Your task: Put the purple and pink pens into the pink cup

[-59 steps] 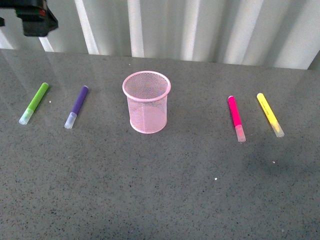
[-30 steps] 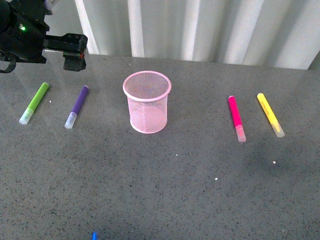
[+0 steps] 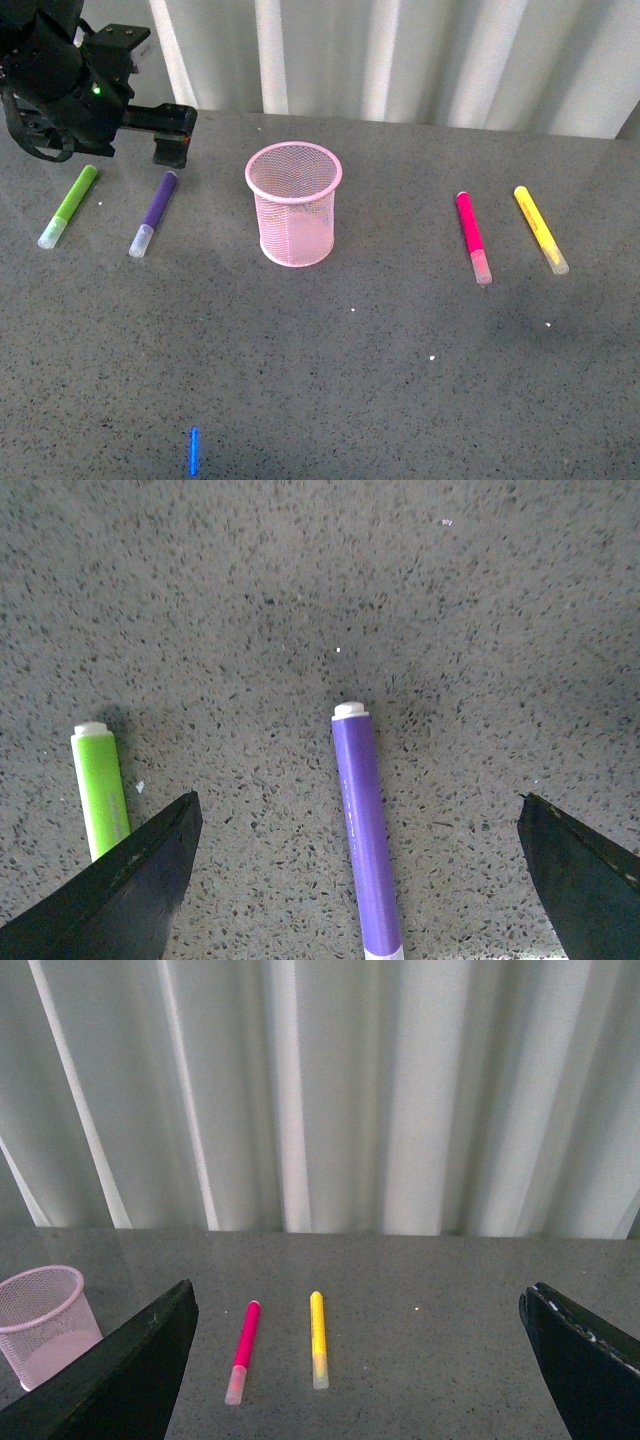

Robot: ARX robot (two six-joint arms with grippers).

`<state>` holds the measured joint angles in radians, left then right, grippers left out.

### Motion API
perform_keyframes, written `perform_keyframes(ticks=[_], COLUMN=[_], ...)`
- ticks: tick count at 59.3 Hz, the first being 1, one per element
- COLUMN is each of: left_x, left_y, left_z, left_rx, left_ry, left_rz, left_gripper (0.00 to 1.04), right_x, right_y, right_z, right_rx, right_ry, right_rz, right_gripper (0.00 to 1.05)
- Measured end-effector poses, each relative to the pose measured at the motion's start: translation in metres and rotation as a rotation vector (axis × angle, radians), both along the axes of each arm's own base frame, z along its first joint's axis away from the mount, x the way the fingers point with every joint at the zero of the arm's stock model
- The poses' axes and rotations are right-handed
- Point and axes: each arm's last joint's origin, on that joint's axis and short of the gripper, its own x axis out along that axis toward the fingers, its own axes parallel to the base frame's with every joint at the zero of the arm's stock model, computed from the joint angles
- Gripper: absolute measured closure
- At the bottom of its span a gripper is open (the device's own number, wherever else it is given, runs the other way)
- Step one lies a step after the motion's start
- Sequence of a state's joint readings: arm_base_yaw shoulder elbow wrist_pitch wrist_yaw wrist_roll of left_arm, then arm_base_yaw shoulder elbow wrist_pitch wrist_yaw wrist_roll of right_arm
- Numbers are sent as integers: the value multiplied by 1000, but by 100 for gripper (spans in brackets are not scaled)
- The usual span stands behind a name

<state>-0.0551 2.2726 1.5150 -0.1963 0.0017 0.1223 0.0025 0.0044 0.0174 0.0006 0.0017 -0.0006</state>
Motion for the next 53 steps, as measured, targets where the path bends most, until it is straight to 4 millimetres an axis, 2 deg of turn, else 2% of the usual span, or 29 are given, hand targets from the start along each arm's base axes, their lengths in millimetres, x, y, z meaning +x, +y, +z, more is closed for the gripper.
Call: perform_keyframes(ticks=[28,38,53], left_x=[8,8,8], left_y=[-1,-3,-7], left_z=[-28,-46,-49], left_rx=[-28,-22,-24], left_ry=[45,73,66], left_rz=[33,40,31], left_gripper=[7,7,8], right_x=[0,0,0], right_y=[0,0,0], right_z=[0,0,0], right_rx=[0,0,0], right_ry=[0,0,0], right_rz=[0,0,0], right_gripper=[7,7,7])
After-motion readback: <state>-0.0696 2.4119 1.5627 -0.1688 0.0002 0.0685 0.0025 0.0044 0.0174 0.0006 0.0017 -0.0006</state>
